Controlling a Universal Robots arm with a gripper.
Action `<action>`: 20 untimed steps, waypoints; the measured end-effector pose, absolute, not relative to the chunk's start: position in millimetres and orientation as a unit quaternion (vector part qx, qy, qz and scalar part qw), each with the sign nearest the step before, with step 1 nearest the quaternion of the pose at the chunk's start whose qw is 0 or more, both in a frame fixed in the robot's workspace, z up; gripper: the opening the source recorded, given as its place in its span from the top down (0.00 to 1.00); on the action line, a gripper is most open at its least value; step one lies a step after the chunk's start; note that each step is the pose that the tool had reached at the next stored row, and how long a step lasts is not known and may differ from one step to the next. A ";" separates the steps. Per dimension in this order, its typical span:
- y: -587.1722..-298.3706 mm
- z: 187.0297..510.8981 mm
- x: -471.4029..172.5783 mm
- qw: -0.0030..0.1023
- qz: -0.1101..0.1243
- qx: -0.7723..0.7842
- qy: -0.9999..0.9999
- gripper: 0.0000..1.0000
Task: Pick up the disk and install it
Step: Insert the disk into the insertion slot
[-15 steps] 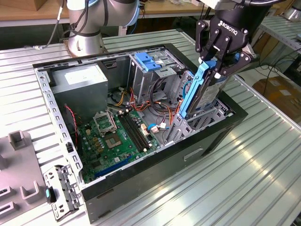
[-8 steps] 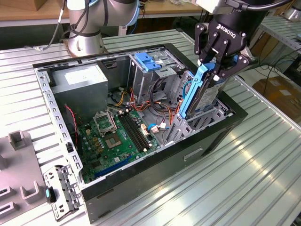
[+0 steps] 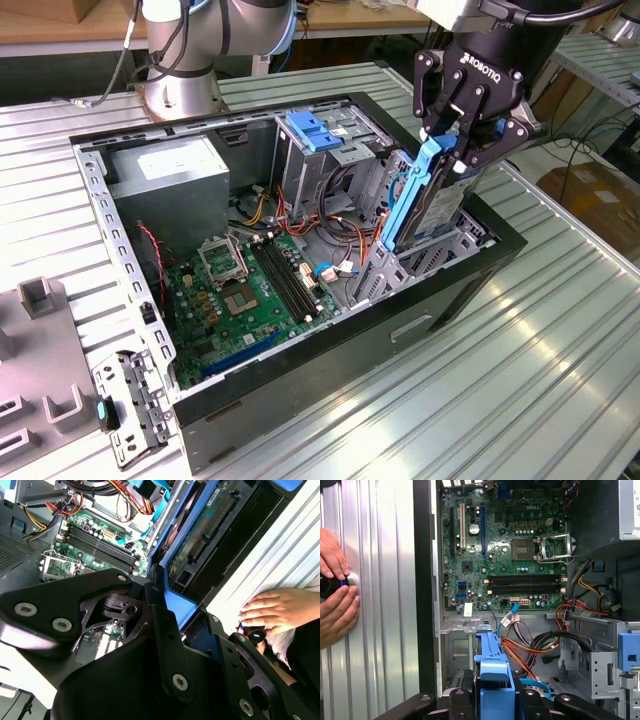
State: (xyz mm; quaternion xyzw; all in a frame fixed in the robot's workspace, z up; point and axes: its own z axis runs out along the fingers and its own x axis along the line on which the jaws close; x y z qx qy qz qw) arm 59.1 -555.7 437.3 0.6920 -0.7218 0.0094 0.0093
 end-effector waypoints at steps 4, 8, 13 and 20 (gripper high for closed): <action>-555.8 437.0 59.0 0.009 0.009 0.692 -0.722 0.63; -555.8 436.7 59.0 0.009 0.009 0.692 -0.722 0.62; -555.9 425.9 59.4 0.009 0.009 0.692 -0.722 0.55; -559.3 409.8 59.9 0.009 0.009 0.692 -0.722 0.82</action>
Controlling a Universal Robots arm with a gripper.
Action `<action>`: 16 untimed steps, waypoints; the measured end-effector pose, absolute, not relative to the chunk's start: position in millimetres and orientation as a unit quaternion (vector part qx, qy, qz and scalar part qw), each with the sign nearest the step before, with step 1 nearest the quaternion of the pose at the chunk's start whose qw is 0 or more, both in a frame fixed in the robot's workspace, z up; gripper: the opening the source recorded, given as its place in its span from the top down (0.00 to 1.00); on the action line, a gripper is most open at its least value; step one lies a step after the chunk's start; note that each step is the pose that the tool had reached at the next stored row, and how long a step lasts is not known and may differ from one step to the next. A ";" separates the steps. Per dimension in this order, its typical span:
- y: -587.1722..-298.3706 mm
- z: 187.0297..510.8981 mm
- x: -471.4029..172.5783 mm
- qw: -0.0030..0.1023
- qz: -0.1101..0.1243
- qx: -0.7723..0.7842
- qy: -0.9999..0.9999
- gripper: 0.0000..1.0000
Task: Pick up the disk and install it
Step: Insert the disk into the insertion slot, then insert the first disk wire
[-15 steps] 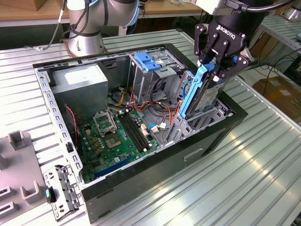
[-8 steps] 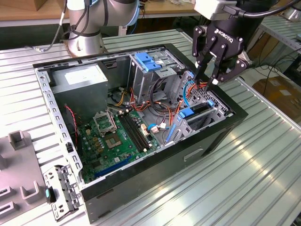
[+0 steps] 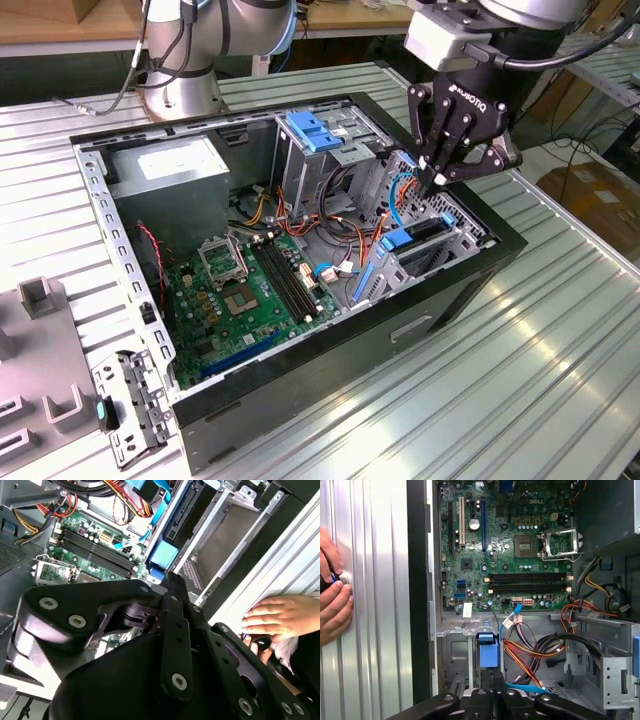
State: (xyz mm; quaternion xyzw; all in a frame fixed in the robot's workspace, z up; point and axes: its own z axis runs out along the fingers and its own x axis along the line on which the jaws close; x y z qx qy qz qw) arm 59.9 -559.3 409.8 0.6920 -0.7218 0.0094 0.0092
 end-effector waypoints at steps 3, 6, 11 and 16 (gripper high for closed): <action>-562.1 402.4 60.2 0.009 0.009 0.692 -0.722 0.89; -562.9 395.5 60.4 0.009 0.009 0.692 -0.722 0.89; -562.9 393.1 60.4 0.009 0.010 0.692 -0.722 0.89; -562.9 393.0 60.4 0.009 0.010 0.692 -0.722 0.89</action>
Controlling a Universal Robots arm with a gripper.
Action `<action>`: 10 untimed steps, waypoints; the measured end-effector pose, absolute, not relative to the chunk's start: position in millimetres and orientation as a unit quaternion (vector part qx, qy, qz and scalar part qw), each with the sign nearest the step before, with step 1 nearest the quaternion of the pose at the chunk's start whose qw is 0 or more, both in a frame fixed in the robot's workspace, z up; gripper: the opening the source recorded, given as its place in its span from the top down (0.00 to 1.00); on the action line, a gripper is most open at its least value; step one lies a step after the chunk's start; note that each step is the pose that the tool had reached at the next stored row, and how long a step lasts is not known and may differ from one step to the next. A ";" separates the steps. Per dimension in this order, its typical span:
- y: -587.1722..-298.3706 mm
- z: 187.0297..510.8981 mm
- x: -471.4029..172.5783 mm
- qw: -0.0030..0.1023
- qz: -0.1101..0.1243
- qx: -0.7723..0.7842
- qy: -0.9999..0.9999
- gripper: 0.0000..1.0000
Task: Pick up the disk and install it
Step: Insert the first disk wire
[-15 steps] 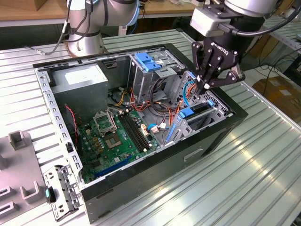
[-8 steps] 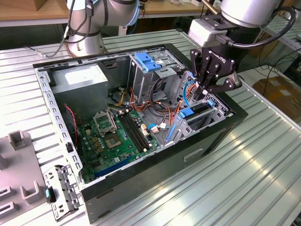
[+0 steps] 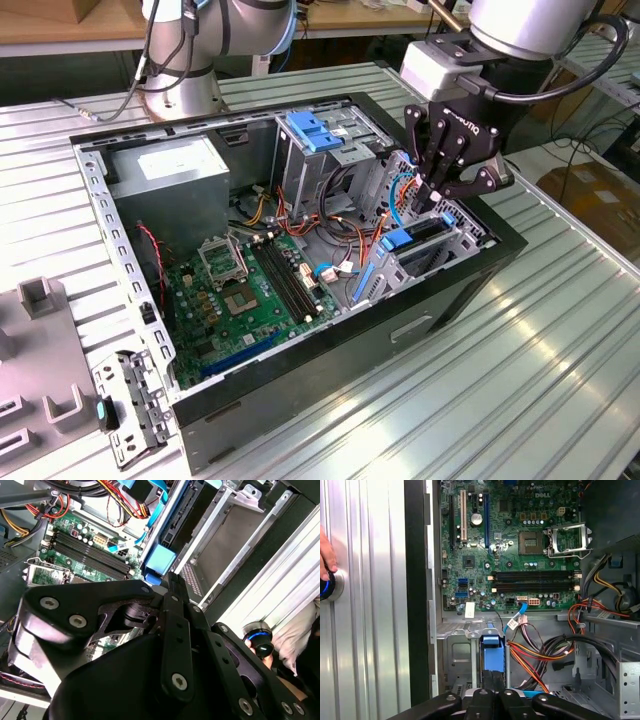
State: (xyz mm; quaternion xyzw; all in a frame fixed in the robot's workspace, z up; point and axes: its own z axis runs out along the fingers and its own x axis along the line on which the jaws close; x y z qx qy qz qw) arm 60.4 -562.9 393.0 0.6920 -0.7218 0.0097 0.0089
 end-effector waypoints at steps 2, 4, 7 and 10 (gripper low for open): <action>-562.9 392.8 60.4 0.009 0.010 0.692 -0.722 0.89; -562.9 392.7 60.4 0.009 0.010 0.692 -0.722 0.89; -562.9 392.6 63.4 0.009 0.010 0.692 -0.722 0.89; -562.9 392.5 69.8 0.009 0.010 0.692 -0.722 0.89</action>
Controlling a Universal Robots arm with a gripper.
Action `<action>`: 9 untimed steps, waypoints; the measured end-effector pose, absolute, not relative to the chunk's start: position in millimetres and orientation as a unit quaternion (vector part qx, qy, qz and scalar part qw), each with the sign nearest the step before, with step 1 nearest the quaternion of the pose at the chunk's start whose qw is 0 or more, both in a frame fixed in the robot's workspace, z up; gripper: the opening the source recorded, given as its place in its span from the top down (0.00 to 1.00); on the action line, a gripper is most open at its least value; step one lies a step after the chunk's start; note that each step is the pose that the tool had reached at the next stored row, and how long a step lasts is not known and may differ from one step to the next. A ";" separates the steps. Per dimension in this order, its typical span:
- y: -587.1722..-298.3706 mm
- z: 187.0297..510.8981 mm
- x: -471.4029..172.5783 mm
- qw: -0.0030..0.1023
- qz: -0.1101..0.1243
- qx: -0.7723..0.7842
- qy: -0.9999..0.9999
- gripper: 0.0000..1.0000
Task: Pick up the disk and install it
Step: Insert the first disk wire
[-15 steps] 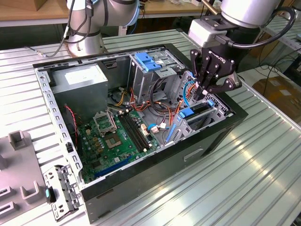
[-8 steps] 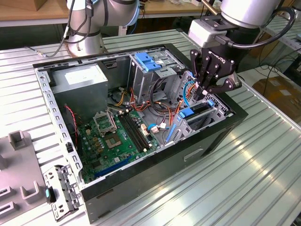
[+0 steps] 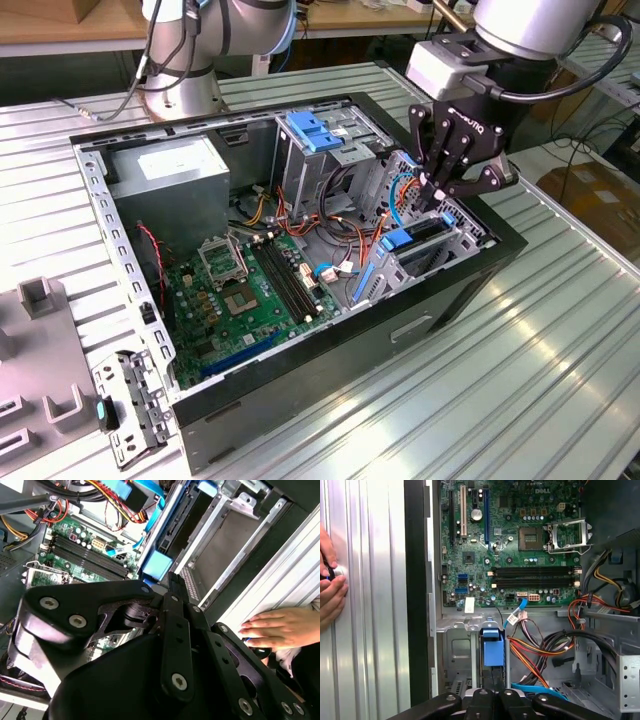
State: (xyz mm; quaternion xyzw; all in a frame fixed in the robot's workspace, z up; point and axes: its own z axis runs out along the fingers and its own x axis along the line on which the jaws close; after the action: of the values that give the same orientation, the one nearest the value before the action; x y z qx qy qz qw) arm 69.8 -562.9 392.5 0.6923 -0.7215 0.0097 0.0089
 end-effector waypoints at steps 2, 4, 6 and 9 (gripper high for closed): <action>-562.9 392.3 73.6 0.009 0.010 0.692 -0.721 0.89; -562.9 392.0 77.9 0.009 0.010 0.693 -0.721 0.89; -562.9 391.8 81.7 0.009 0.010 0.696 -0.718 0.89; -562.9 391.5 85.0 0.009 0.010 0.704 -0.710 0.89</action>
State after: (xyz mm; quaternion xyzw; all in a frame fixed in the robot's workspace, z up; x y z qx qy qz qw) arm 85.0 -562.9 391.5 0.7039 -0.7102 0.0100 0.0089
